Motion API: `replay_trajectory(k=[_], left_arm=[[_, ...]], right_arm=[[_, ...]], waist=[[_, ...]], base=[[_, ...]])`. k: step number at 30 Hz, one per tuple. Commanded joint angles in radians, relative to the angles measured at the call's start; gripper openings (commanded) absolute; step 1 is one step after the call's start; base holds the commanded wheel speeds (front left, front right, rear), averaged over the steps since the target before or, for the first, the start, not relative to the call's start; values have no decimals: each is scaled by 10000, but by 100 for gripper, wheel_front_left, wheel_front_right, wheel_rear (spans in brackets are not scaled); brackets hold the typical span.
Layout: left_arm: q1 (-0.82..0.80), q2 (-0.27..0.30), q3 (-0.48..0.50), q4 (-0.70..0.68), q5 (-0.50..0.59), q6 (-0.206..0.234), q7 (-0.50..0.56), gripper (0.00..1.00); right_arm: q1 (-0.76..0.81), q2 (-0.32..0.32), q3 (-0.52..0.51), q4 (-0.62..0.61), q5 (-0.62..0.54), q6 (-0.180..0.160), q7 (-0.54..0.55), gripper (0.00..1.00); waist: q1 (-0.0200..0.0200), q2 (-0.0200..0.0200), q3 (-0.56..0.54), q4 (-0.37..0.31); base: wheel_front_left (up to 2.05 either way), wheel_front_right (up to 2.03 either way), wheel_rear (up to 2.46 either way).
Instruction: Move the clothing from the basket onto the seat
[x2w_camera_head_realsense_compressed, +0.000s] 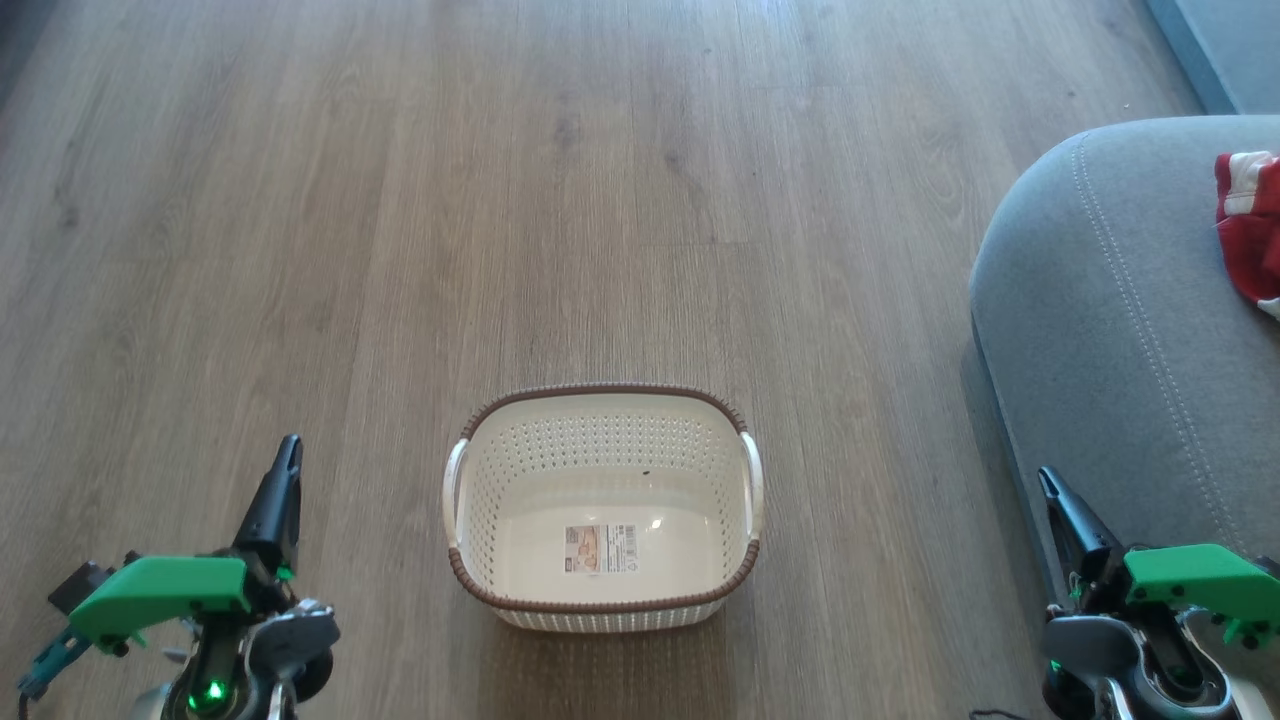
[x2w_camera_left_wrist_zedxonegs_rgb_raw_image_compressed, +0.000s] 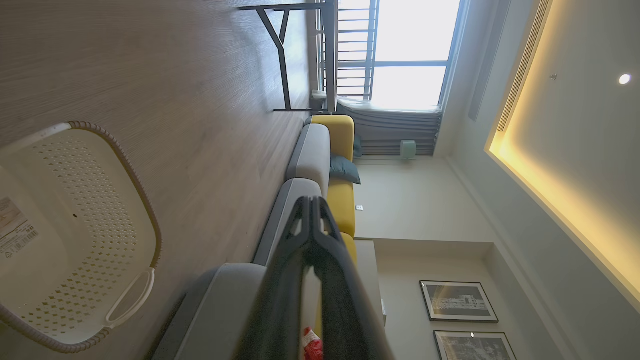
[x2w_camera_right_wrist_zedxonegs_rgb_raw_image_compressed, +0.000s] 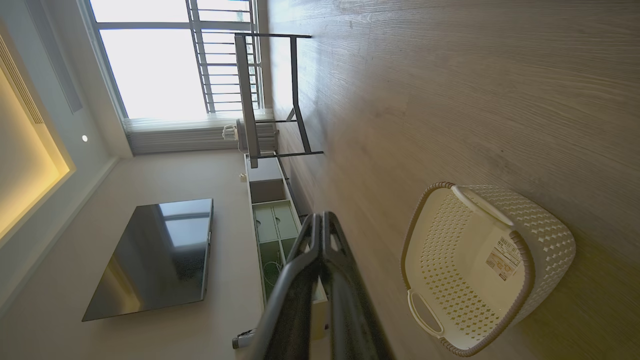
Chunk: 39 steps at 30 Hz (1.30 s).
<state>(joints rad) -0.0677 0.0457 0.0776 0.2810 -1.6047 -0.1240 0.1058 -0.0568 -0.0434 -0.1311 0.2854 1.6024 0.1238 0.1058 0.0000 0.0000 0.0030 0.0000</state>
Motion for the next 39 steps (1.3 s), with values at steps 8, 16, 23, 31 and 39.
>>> replay_trajectory(k=[8,16,23,31,39], left_arm=[[-404,45,365,-356,-37,-67,77,0],[-404,45,364,-356,-38,-67,76,0],[-404,45,364,-356,-38,-67,76,0],[-404,45,364,-357,-38,-67,76,0],[-404,45,363,-357,-39,-67,76,0]], right_arm=[[-512,-70,164,-406,55,69,82,0],[-512,-70,163,-406,54,69,82,0],[-512,-69,163,-406,54,69,82,0],[-512,-69,163,-406,54,69,82,0],[-512,-69,162,-406,54,69,83,0]], waist=[[0,0,1,0],[0,0,1,0],[0,0,1,0],[0,0,1,0],[0,0,1,0]], base=[[0,0,0],[0,0,0],[0,0,0],[0,0,0],[0,0,0]])
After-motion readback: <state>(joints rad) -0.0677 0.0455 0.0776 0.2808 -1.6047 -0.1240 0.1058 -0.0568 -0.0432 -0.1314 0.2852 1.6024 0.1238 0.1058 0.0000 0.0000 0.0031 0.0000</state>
